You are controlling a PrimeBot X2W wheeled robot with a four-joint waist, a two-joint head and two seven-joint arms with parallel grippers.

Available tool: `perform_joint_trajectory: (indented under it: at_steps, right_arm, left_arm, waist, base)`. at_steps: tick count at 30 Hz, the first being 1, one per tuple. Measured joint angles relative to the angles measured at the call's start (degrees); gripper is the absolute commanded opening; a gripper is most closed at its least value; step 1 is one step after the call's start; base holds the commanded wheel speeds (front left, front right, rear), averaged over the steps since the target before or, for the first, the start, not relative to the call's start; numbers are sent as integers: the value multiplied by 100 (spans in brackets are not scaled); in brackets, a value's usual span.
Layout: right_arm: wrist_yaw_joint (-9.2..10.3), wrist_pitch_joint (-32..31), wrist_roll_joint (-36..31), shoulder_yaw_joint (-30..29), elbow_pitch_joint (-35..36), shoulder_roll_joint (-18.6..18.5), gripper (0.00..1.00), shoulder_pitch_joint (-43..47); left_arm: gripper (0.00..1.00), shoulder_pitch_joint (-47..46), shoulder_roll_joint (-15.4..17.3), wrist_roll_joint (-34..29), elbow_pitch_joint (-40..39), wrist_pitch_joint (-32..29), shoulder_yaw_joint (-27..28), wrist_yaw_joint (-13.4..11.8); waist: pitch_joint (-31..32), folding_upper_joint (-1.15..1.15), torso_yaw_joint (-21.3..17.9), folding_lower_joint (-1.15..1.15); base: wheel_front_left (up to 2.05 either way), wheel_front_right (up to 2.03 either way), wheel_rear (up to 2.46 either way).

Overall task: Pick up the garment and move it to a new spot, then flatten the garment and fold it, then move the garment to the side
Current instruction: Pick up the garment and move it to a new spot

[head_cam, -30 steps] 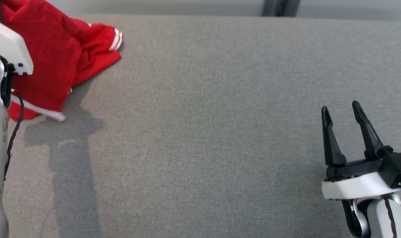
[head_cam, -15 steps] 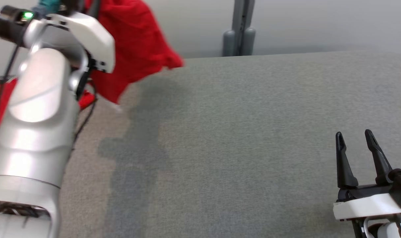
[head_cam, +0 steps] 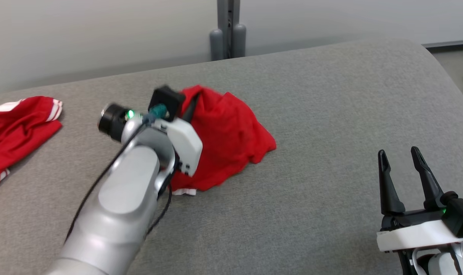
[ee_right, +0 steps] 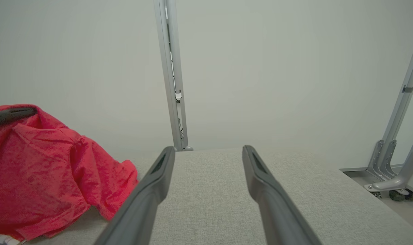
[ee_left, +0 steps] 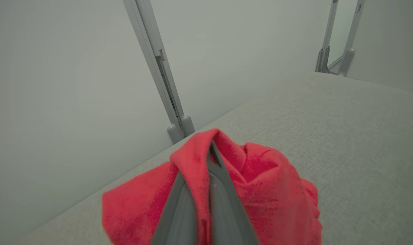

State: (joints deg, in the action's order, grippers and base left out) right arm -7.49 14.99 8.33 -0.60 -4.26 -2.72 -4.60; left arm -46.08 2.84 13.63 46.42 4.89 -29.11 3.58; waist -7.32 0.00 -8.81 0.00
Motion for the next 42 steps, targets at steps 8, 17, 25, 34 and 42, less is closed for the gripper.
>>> perform_joint_trajectory:
  at_steps: [8, 17, 25, 34, 42]
  right_arm:
    - [0, 0, 36, 36, -60, 0, 100, -99]
    - [0, 0, 24, -56, -112, -1, 100, -86]
    - [-1, 0, -55, -91, -100, 1, 100, 23]
    - [0, 0, -116, -96, -76, 1, 100, 59]
    - [0, 0, -125, -32, -63, 1, 100, 167]
  left_arm:
    - [34, 389, -14, 683, 501, 226, -568, -489]
    - [100, 326, -9, 1082, 833, 650, -916, -559]
    - [100, 384, -10, 1418, 522, 923, -1232, -621]
    - [100, 873, 57, 1349, -326, 1010, -979, -872]
    - [100, 2200, 298, 1013, -1772, 1010, -66, -1189]
  waist:
    - [-193, 0, -297, 0]
    - [-70, 0, -107, 0]
    - [131, 0, 299, 0]
    - [313, 0, 739, 0]
    - [395, 0, 964, 0]
  base:
    - [0, 0, 0]
    - [0, 0, 0]
    - [0, 0, 0]
    - [0, 0, 0]
    - [0, 0, 0]
